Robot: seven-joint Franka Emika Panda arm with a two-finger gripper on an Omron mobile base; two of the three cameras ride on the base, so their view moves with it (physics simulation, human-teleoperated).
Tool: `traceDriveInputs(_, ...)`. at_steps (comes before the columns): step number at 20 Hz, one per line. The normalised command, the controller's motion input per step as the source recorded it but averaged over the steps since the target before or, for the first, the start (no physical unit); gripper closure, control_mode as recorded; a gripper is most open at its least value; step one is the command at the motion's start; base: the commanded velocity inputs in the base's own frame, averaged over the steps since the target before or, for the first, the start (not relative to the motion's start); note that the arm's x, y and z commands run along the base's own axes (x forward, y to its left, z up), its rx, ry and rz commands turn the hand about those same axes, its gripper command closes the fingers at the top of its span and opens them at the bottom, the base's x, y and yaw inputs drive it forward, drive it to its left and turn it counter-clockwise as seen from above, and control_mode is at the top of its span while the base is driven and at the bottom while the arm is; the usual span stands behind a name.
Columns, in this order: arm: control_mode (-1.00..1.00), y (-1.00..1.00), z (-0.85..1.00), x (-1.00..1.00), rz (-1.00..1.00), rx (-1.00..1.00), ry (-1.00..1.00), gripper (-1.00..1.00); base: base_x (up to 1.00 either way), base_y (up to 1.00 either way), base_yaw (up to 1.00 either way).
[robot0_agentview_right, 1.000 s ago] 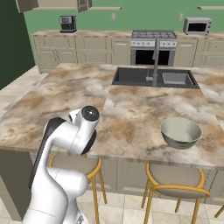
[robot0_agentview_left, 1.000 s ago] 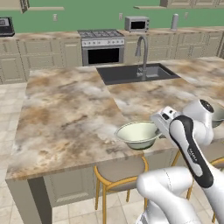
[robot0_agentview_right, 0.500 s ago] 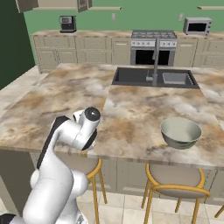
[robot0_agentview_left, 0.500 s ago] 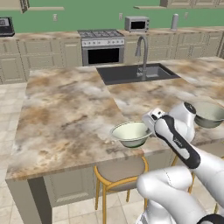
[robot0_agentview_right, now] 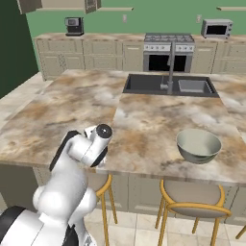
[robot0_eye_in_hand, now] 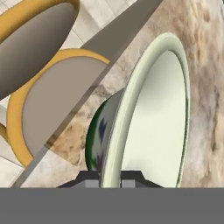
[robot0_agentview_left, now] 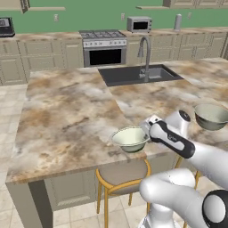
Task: Pick up the bowls from the cabinet and place each bowl in front of a stool on the dining counter.
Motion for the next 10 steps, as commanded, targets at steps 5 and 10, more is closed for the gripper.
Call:
traceDriveInputs(5,-1.00,0.04,-0.44,0.26,0.00,0.00,0.00,1.00,0.00,0.00,0.00)
traceDriveInputs(10,-1.00,0.06,-0.33,0.20,0.00,0.00,0.00,1.00,0.00,0.00,0.00)
